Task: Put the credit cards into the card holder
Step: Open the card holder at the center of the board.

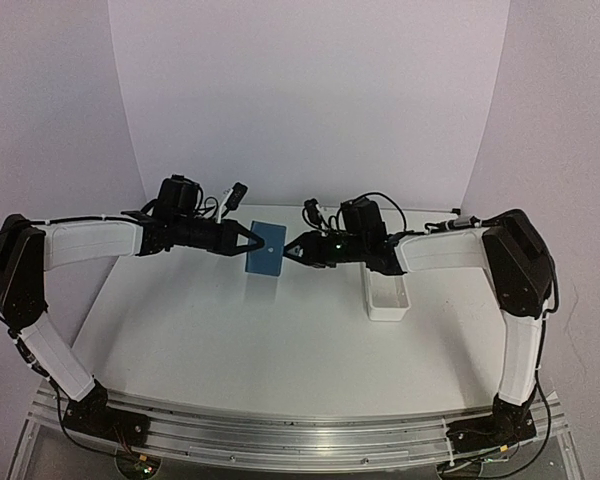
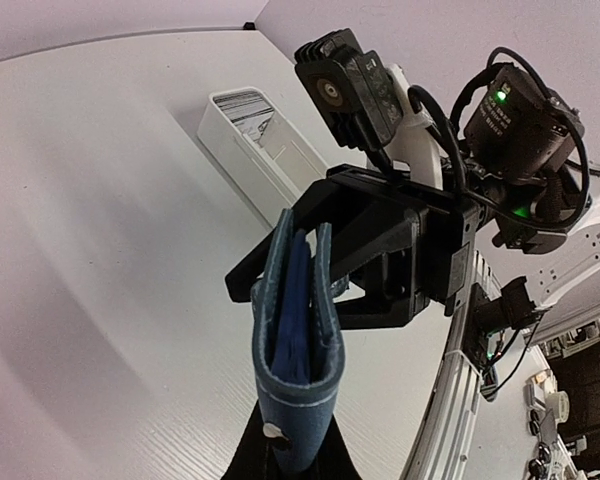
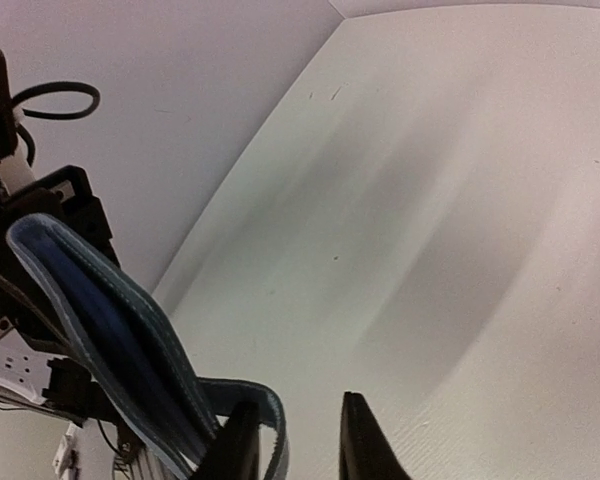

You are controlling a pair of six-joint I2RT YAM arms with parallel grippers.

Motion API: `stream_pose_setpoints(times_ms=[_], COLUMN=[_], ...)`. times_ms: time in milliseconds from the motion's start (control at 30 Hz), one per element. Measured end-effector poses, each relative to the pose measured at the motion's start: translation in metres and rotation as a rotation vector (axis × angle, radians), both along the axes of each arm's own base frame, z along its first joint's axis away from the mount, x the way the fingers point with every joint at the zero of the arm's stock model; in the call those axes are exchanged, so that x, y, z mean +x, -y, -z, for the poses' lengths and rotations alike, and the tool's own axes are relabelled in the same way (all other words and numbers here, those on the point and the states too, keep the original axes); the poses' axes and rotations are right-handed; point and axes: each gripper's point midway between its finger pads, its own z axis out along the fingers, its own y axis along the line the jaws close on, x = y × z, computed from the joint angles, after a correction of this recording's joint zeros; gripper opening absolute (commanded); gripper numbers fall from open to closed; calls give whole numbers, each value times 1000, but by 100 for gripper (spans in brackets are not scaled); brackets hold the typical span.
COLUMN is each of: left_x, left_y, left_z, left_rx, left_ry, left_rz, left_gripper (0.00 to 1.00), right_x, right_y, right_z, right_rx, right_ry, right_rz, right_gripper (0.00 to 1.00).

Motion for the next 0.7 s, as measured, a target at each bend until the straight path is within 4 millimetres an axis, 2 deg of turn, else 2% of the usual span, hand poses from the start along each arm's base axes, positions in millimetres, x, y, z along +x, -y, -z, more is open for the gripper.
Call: stream_pose_setpoints(times_ms=[67, 200, 233, 333, 400, 533, 700], left_x=[-1, -4, -5, -6, -2, 12, 37], left_y=[1, 3, 4, 5, 4, -3, -31], left_z=[-1, -5, -6, -8, -7, 12, 58], left_rx=[-11, -37, -44, -60, -65, -45, 35], left_ry=[-7, -20, -23, -35, -54, -105, -164], left_rz=[2, 19, 26, 30, 14, -36, -118], left_gripper=[0, 1, 8, 53, 69, 83, 90], right_x=[-3, -7, -8, -11, -13, -19, -21], right_y=[-2, -2, -2, 1, 4, 12, 14], right_z=[-4, -10, -12, -18, -22, -31, -38], right_rx=[33, 68, 73, 82, 87, 88, 94], right_ry=[-11, -17, -17, -15, -16, -22, -84], right_rz=[-16, -25, -25, -20, -15, 13, 80], right_gripper=[1, 0, 0, 0, 0, 0, 0])
